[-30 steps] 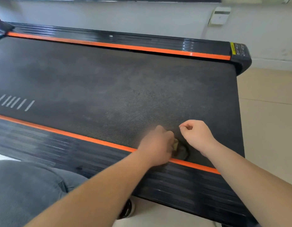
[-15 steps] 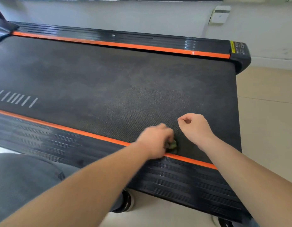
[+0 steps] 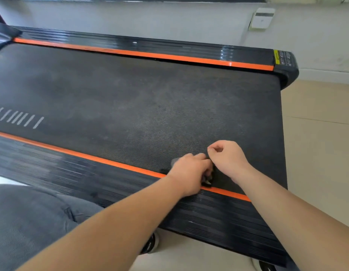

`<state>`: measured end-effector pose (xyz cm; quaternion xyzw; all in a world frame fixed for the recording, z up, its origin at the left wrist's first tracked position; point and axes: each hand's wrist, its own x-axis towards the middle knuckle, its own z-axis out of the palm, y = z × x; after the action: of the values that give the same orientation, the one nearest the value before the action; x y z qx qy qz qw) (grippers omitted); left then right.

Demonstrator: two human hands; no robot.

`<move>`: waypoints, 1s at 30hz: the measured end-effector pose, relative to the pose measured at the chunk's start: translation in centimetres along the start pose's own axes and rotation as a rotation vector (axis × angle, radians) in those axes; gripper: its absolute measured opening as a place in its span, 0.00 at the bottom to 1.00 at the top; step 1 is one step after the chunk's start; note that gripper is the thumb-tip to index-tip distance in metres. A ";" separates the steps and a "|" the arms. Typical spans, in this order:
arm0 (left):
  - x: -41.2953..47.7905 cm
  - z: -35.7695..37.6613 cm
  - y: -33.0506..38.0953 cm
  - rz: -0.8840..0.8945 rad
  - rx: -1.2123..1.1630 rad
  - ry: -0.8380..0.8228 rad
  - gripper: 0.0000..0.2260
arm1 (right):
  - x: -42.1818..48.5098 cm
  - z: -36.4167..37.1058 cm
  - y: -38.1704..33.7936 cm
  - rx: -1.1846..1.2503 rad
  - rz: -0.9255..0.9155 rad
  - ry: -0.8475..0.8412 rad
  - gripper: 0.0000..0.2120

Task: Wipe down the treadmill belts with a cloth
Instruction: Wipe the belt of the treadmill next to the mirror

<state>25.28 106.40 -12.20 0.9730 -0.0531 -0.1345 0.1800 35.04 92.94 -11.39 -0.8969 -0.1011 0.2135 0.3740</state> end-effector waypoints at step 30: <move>17.3 -4.6 13.8 -0.559 -1.478 -0.029 0.22 | 3.7 -14.8 7.4 0.731 0.428 0.215 0.18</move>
<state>42.35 92.46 -7.25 0.5766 0.2940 -0.1878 0.7388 45.22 79.76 -8.48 -0.7235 0.2088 0.2133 0.6225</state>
